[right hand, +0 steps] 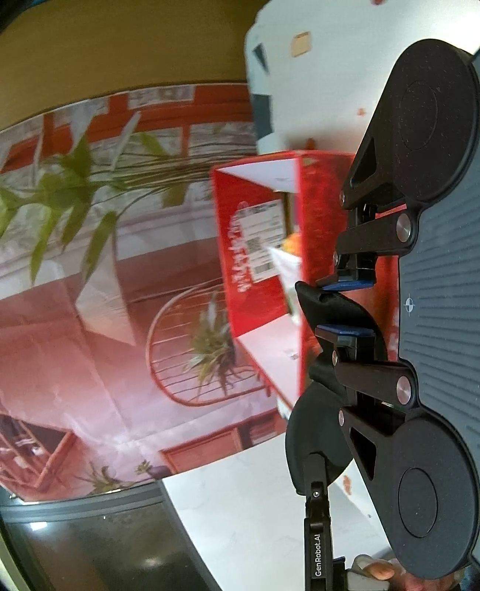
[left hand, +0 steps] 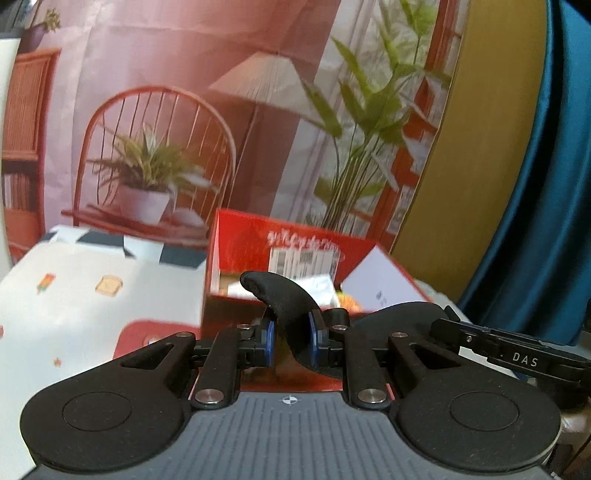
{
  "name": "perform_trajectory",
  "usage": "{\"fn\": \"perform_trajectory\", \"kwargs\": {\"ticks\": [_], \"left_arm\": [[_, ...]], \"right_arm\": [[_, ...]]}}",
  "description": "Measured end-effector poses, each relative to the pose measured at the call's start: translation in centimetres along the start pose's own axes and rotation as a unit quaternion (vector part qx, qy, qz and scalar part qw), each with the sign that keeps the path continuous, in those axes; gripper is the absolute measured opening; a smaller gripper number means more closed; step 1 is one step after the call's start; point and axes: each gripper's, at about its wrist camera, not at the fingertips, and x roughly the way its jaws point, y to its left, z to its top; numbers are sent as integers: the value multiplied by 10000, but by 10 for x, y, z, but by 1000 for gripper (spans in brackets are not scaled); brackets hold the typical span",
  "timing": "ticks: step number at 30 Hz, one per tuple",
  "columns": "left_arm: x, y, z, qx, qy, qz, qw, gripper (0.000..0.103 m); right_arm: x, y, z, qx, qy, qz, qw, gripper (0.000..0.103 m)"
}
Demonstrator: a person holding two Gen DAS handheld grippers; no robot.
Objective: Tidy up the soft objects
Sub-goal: 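Carry the black cloth into the red box and open both tools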
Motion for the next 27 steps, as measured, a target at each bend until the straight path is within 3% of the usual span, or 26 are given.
{"fn": "perform_trajectory", "kwargs": {"ticks": [11, 23, 27], "left_arm": [[24, -18, 48, 367, -298, 133, 9988, 19], [86, -11, 85, 535, -276, 400, 9974, 19], [122, -9, 93, 555, -24, 488, 9973, 19]], "right_arm": [[23, 0, 57, -175, -104, 118, 9997, 17], [77, -16, 106, -351, -57, 44, 9994, 17], [102, -22, 116, -595, 54, -126, 9981, 17]]}}
